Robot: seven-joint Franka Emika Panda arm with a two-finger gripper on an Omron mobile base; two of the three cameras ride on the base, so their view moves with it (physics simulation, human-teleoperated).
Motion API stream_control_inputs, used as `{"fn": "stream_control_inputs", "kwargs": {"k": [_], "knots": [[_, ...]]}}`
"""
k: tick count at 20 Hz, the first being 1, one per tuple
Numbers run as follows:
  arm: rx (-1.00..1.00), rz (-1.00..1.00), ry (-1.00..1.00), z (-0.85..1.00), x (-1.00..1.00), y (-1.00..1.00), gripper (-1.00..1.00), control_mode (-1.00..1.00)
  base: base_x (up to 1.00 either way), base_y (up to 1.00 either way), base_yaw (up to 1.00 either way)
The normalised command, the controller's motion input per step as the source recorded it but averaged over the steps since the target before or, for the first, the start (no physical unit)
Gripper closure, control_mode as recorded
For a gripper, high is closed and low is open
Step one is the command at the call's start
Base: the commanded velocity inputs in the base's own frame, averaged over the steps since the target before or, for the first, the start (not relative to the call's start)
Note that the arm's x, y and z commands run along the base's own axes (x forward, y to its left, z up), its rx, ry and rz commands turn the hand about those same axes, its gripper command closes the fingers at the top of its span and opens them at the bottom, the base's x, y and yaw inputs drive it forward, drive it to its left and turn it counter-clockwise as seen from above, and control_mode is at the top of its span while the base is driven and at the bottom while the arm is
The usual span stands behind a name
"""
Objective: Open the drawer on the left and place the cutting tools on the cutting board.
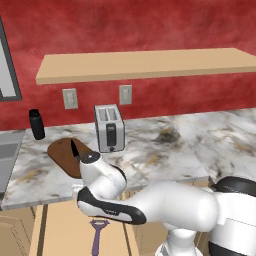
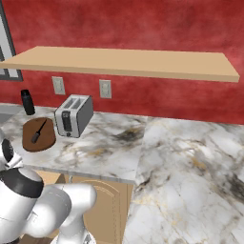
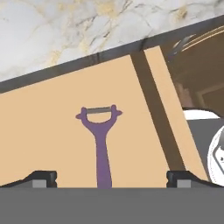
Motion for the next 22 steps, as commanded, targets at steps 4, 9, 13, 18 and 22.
{"fn": "stream_control_inputs", "kwargs": {"k": [4, 9, 13, 18, 22], "knots": [[0.09, 0.25, 0.23, -0.26, 0.00, -0.22, -1.00, -1.00, 0.00, 0.00, 0.00], [-0.02, 0.00, 0.00, -0.11, 0.00, 0.03, -1.00, -1.00, 0.00, 0.00, 0.00], [-0.09, 0.00, 0.00, -0.42, -0.11, 0.11, -1.00, -1.00, 0.00, 0.00, 0.00], [-0.05, 0.00, 0.00, -0.35, -0.04, 0.20, -1.00, -1.00, 0.00, 0.00, 0.00], [0.00, 0.00, 0.00, -0.22, 0.00, 0.28, -1.00, -1.00, 0.00, 0.00, 0.00]]}}
